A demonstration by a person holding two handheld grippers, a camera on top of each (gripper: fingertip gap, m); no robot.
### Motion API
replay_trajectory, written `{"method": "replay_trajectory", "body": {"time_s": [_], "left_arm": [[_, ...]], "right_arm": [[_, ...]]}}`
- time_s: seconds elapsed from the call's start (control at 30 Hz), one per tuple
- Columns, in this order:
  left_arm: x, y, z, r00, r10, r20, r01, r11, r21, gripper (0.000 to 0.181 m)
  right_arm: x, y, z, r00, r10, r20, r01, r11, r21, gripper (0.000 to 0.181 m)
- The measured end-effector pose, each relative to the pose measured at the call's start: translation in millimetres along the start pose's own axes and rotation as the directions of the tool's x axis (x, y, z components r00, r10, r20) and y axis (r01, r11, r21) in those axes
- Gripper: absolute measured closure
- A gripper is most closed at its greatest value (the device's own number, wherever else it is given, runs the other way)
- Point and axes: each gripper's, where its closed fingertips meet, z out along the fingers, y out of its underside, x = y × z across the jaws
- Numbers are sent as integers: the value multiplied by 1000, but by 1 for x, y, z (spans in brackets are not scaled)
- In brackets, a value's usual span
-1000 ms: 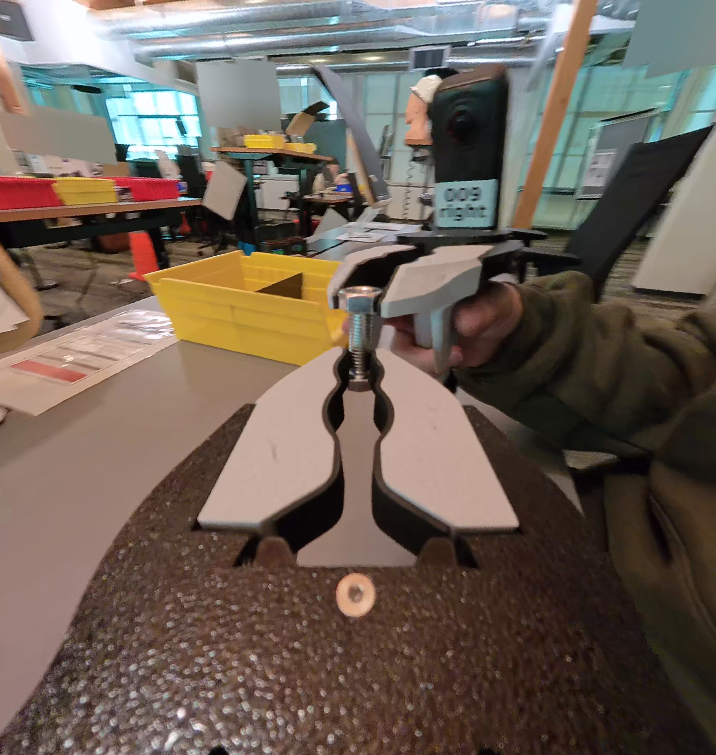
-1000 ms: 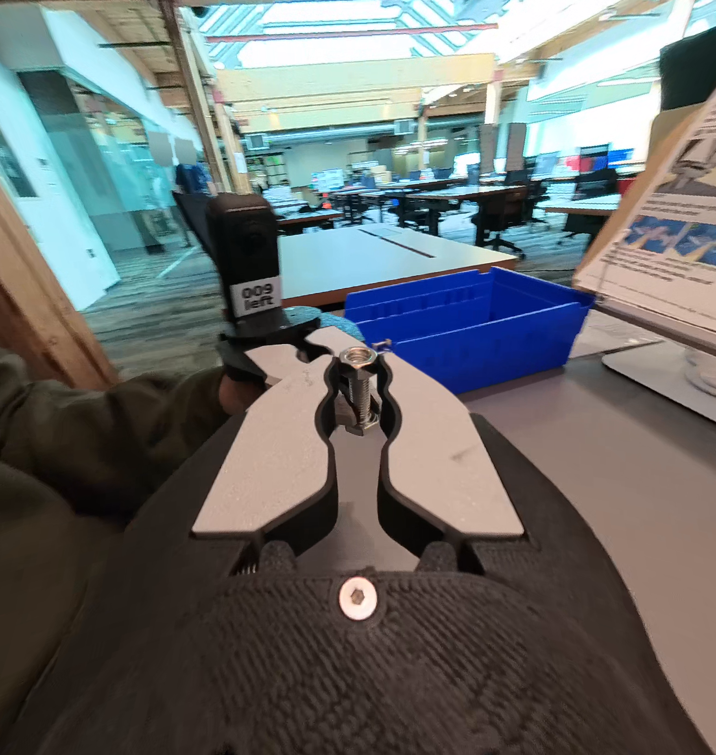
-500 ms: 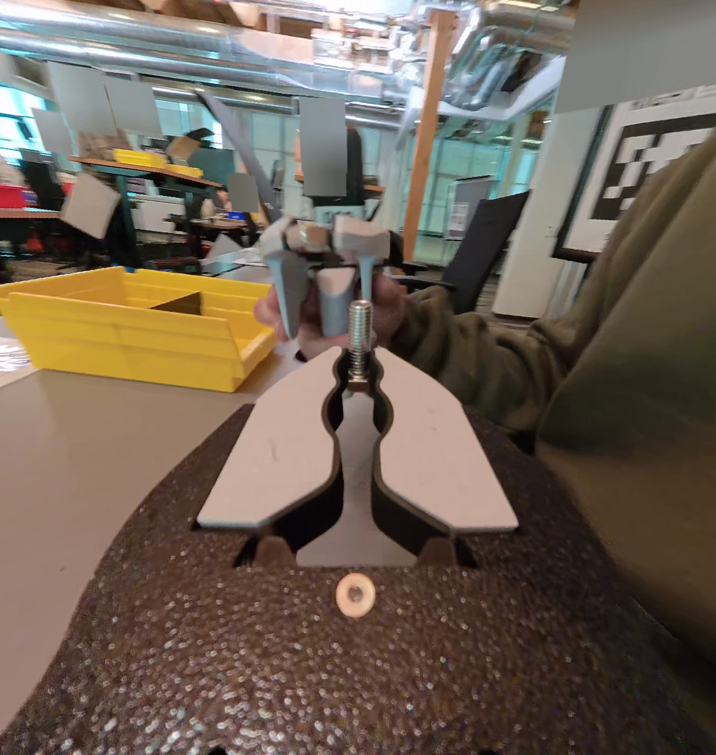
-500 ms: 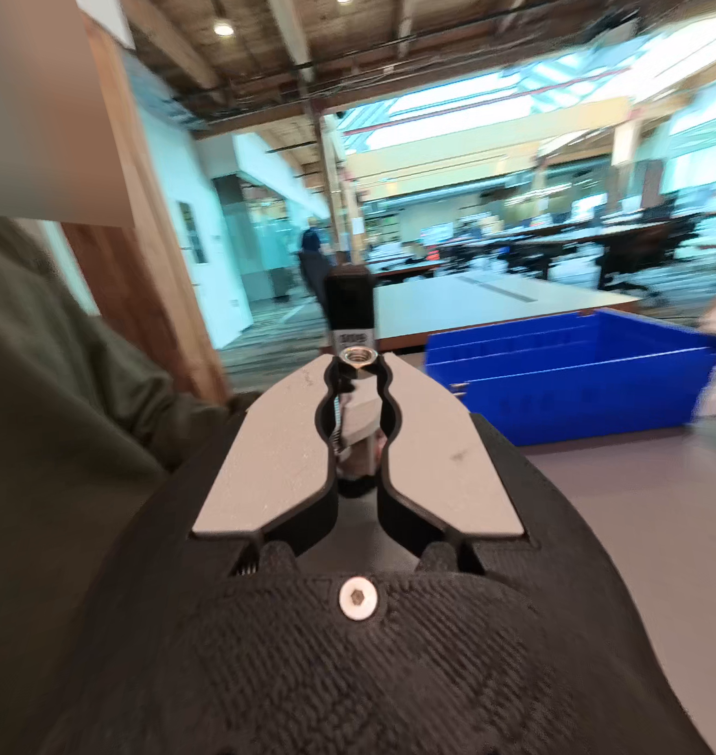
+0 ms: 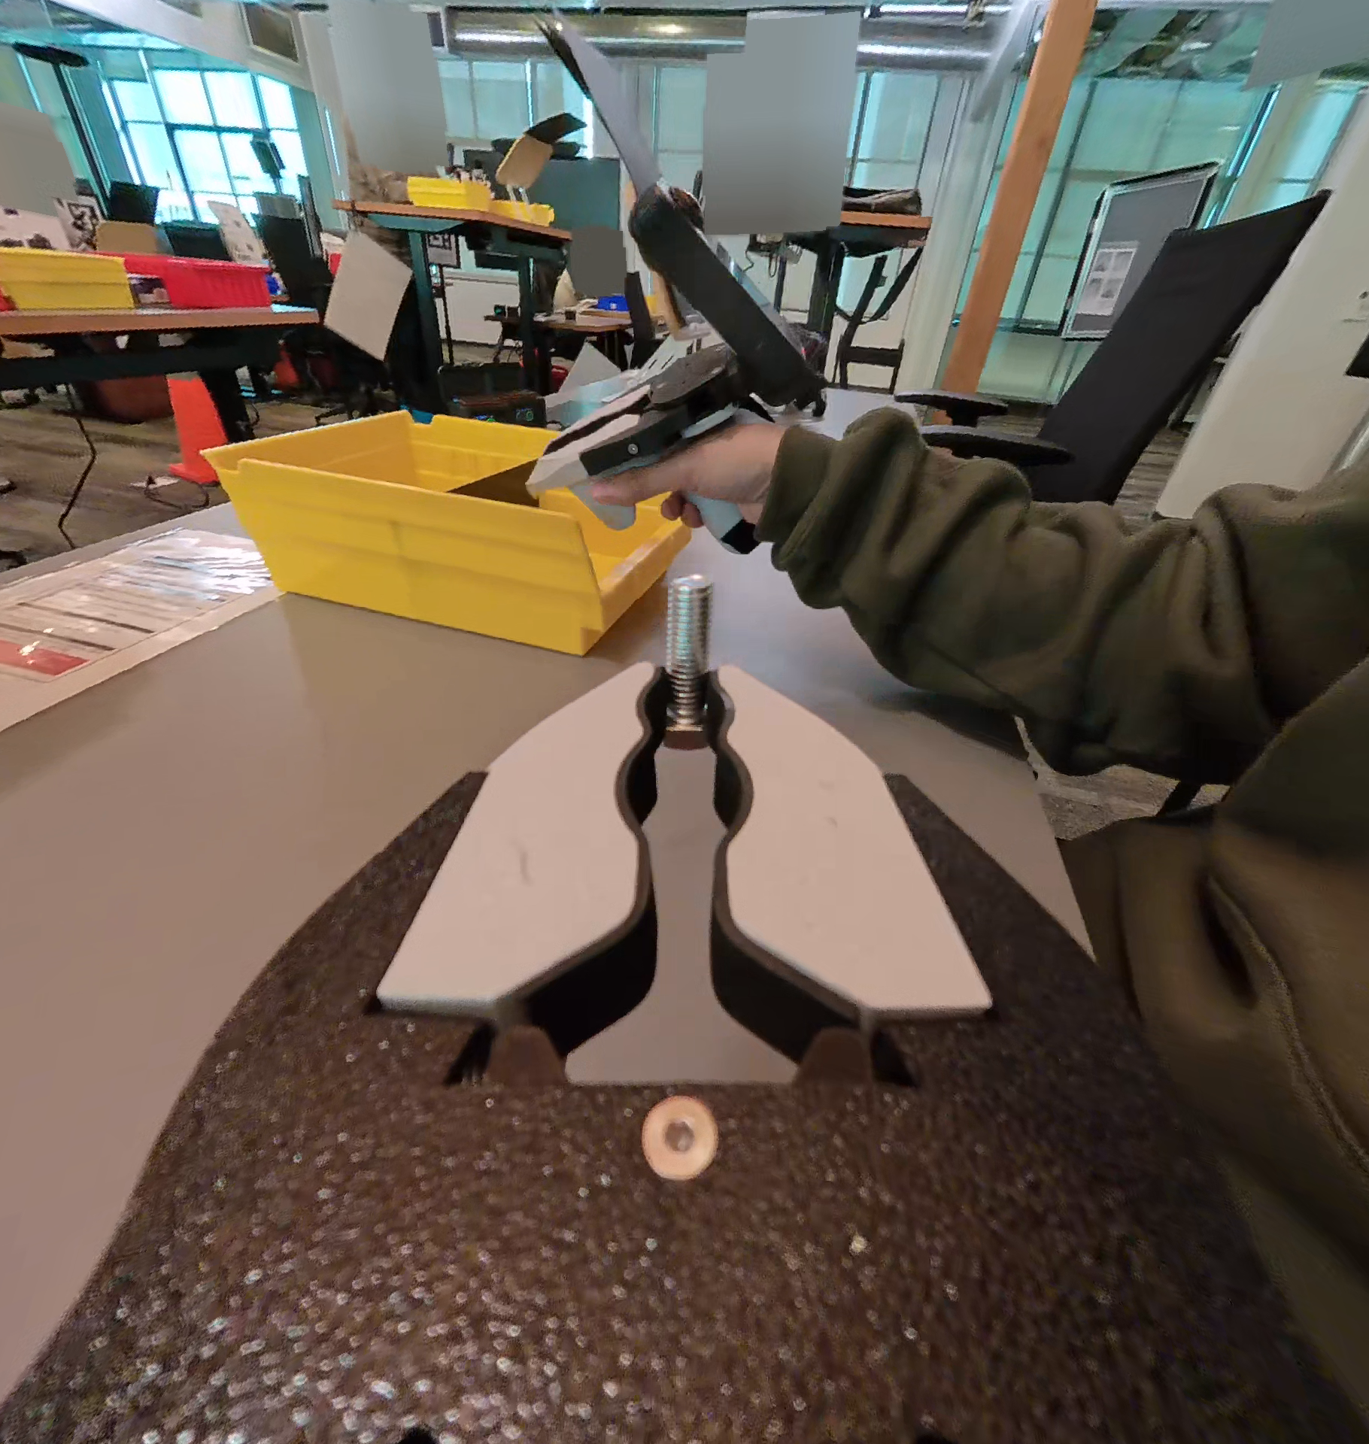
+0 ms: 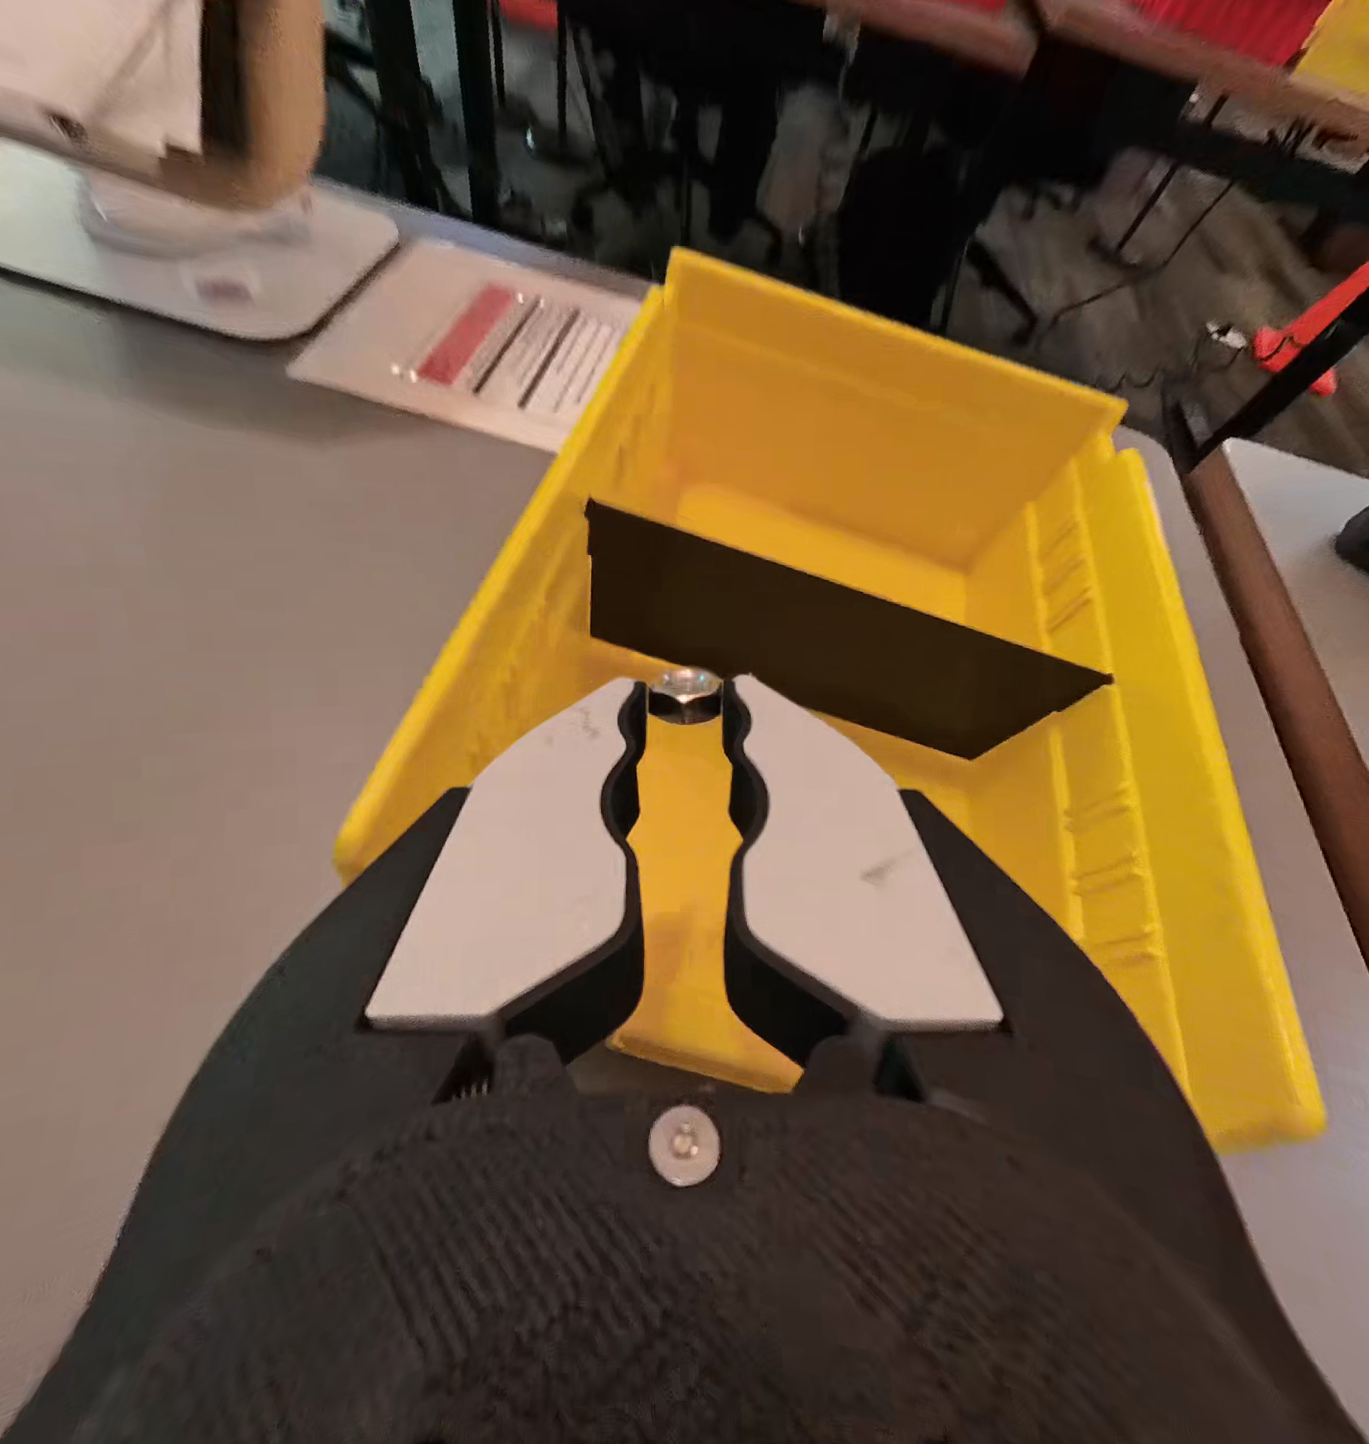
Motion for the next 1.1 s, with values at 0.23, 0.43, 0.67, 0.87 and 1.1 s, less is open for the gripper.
{"method": "replay_trajectory", "body": {"time_s": [0.23, 0.43, 0.67, 0.87, 1.1], "left_arm": [[-3, 5, 3, 998, 48, 45, -47, 999, -23, 172], [2, -3, 12, 995, 101, 26, -102, 995, 16, 172], [3, -4, 12, 992, 122, 38, -122, 993, 4, 172], [-5, -6, 15, 995, 66, 76, -68, 998, 19, 172], [-23, -7, 9, 984, 19, 175, -20, 1000, 1, 162]], "right_arm": [[-98, -40, -57, 908, -74, 412, -25, 973, 229, 139], [-253, -43, -149, 478, -340, 810, -70, 904, 421, 148], [-282, -44, -163, 378, -359, 854, -128, 893, 432, 172], [-280, -47, -155, 418, -349, 839, -118, 895, 430, 172], [-158, -92, -62, 840, -236, 489, 39, 925, 379, 172]]}}
